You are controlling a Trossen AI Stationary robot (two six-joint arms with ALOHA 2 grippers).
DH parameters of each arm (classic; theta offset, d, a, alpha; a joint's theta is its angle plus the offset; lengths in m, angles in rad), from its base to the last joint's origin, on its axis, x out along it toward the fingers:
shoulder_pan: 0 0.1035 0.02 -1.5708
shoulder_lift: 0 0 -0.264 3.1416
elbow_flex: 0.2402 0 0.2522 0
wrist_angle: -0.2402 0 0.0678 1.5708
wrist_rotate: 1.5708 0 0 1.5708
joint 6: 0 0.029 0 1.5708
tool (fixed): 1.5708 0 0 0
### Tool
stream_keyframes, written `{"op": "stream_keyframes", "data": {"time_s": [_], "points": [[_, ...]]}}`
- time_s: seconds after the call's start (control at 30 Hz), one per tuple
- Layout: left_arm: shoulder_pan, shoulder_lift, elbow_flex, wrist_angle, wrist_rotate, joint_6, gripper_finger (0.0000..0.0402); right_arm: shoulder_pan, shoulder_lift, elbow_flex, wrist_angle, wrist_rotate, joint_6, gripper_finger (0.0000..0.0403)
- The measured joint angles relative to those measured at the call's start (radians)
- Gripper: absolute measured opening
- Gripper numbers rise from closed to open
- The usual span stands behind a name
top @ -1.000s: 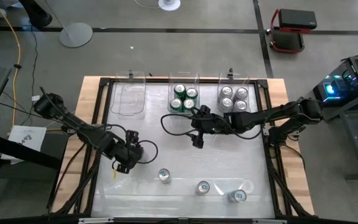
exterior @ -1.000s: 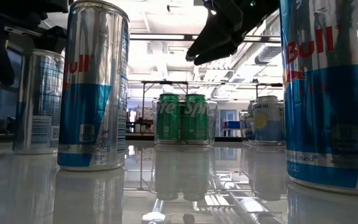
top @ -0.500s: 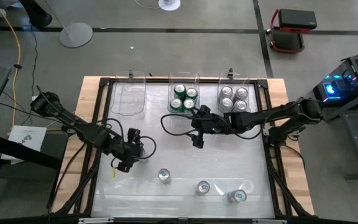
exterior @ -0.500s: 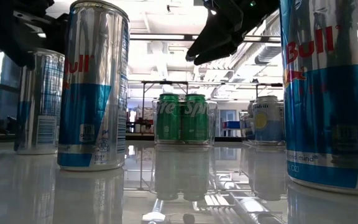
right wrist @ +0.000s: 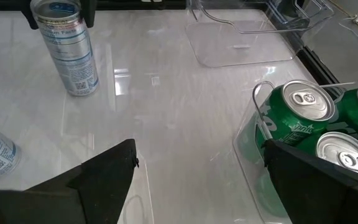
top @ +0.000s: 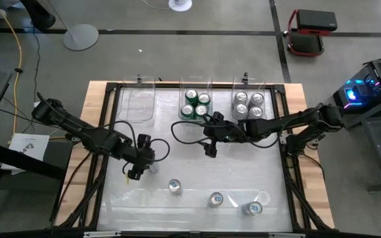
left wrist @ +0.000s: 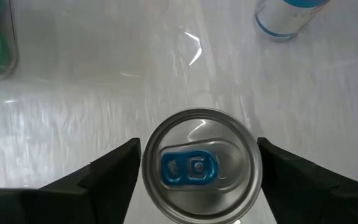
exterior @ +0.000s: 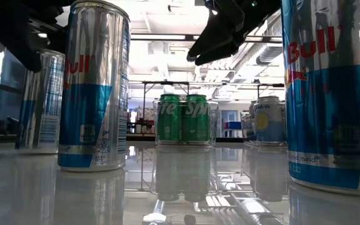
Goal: Sort soda cans
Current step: Put the top left blue can into the left transparent bin
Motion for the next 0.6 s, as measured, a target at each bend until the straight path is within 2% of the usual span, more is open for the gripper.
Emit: {"op": "stream_keyframes", "data": {"time_s": [0.13, 0.27, 0.43, 0.6], "points": [[0.006, 0.000, 0.000, 0.000, -0.003, -0.065, 0.0260, 0.000, 0.000, 0.000, 0.000, 0.000, 0.000, 0.0344], [0.012, 0.000, 0.000, 0.002, -0.008, -0.196, 0.0231, 0.000, 0.000, 0.000, 0.000, 0.000, 0.000, 0.0344], [0.012, 0.002, 0.010, 0.002, -0.030, -0.378, 0.0231, 0.000, 0.000, 0.000, 0.000, 0.000, -0.004, 0.0344], [0.026, 0.002, 0.097, -0.112, -0.143, -0.546, 0.0231, 0.000, 0.000, 0.000, 0.001, 0.000, -0.023, 0.0344]]}}
